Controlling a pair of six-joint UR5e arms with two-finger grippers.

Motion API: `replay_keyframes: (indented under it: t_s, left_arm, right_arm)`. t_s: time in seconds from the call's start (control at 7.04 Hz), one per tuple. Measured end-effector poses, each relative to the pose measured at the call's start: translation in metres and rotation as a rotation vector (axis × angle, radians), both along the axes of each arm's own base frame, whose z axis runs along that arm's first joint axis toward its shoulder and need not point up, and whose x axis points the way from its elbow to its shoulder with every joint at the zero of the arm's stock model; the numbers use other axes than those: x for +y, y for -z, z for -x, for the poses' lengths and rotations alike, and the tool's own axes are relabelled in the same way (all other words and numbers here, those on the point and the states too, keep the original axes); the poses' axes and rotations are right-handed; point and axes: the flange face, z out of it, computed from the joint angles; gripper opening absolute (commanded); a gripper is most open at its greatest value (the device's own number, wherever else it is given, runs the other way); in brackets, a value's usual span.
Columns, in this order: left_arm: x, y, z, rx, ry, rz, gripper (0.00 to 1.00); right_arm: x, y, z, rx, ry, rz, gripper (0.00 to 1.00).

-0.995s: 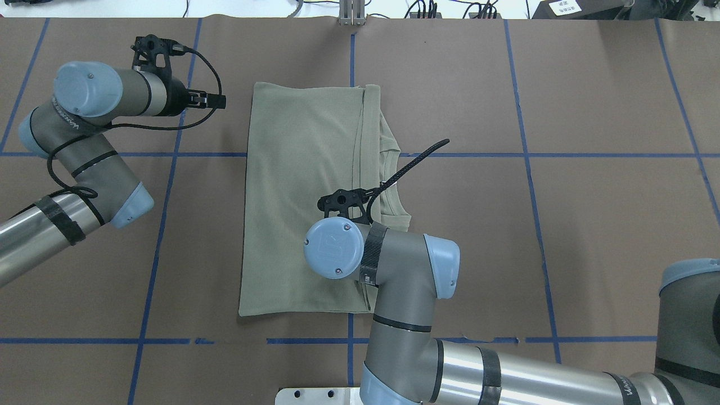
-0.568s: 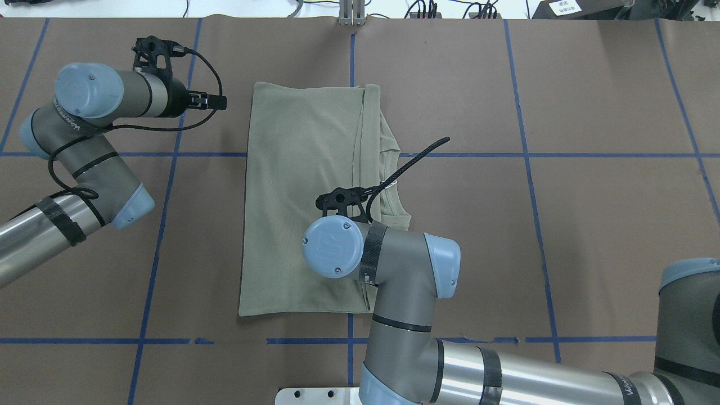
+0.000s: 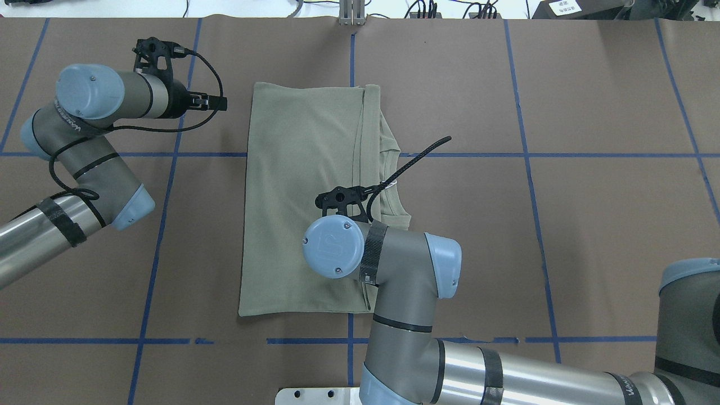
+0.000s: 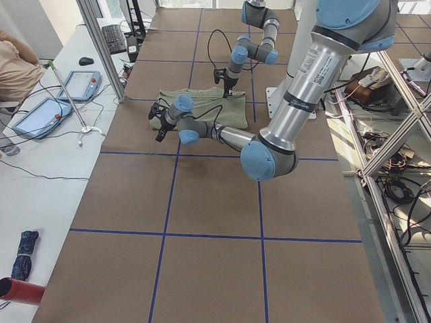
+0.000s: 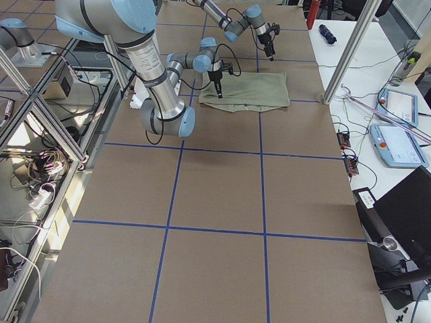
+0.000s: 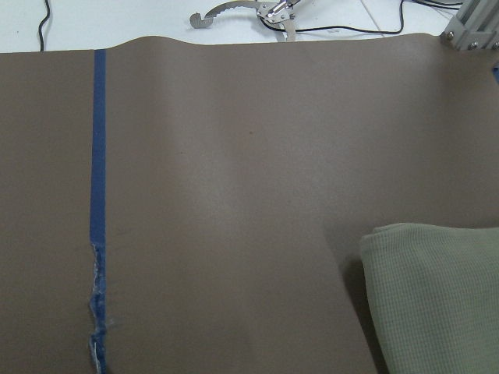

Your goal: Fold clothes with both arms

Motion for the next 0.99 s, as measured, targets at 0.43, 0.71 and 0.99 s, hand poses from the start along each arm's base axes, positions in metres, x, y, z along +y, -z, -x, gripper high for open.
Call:
replay_keyframes:
  t_s: [0.43, 0.71, 0.99]
  left_arm:
    - [0.001, 0.000, -0.001, 0.000, -0.001, 0.000, 1.00]
    - [0.002, 0.000, -0.003, 0.005, -0.004, 0.001, 1.00]
    - [0.004, 0.000, -0.006, 0.014, -0.003, 0.006, 1.00]
  right_arm:
    - [-0.010, -0.004, -0.019, -0.002, -0.027, 0.006, 0.00]
    - [-0.003, -0.030, -0.059, 0.017, -0.037, 0.013, 0.00]
    - [0.010, -0.047, -0.072, 0.031, -0.029, 0.014, 0.78]
